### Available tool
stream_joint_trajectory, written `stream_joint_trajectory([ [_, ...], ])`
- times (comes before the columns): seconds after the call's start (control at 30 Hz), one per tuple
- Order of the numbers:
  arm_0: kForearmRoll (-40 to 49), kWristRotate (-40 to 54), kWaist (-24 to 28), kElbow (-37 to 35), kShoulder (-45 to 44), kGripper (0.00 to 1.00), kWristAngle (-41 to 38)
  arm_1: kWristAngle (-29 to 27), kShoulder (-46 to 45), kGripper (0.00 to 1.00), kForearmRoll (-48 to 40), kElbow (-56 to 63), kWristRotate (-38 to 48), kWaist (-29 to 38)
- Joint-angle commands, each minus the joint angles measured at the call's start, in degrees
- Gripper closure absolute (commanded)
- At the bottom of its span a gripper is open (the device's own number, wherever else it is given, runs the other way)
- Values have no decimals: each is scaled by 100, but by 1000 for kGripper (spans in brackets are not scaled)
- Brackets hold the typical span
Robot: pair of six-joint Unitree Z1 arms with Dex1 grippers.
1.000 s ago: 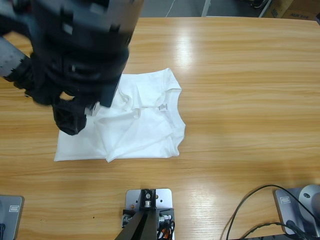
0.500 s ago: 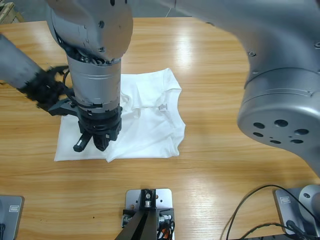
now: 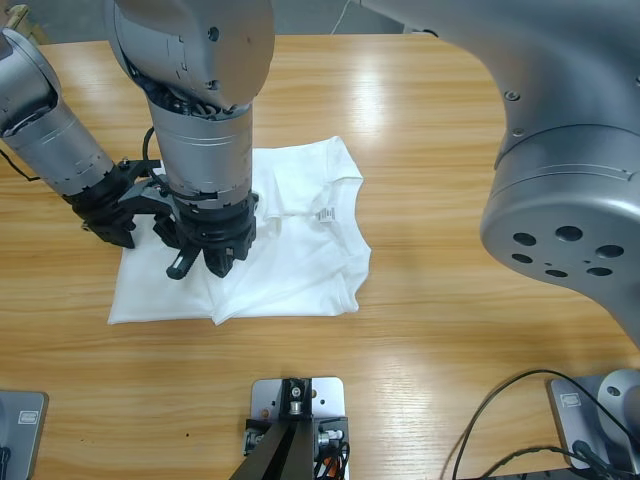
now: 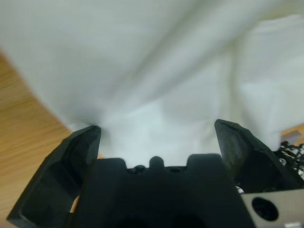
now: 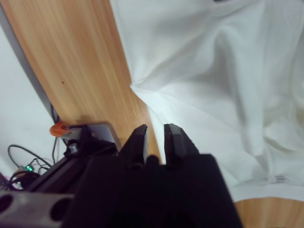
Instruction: Fold clothes
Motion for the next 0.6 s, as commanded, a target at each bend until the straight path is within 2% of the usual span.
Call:
stream_joint_trajectory([
  [0.03,-493,157,149,389,-1614,64,-144,-715,-878,869,1264,-1645,107,-353],
  [0.1,-695,106,194,607,-1988,64,-209,-794,-1008,867,1264,-1406,98,-391],
  [0.2,-1198,5,671,1191,-1844,69,-587,-851,-1163,865,1255,-1148,98,-391],
  [0.3,-1686,-346,910,1643,-1784,101,-701,-933,-1386,864,1255,-775,98,-400],
  [0.33,-1915,-478,1052,1854,-1726,101,-784,-939,-1488,839,1250,-612,98,-426],
  [0.4,-2498,-597,1379,2342,-1635,101,-1098,-946,-1704,651,1238,-325,98,-514],
  [0.47,-2818,-689,1451,2560,-1605,101,-1248,-977,-1936,444,1229,-54,96,-606],
  [0.57,-2920,-847,1486,2629,-1475,101,-1211,-1019,-2205,400,1215,294,80,-697],
  [0.6,-2940,-887,1513,2629,-1408,101,-1199,-1035,-2275,347,1206,405,79,-699],
])
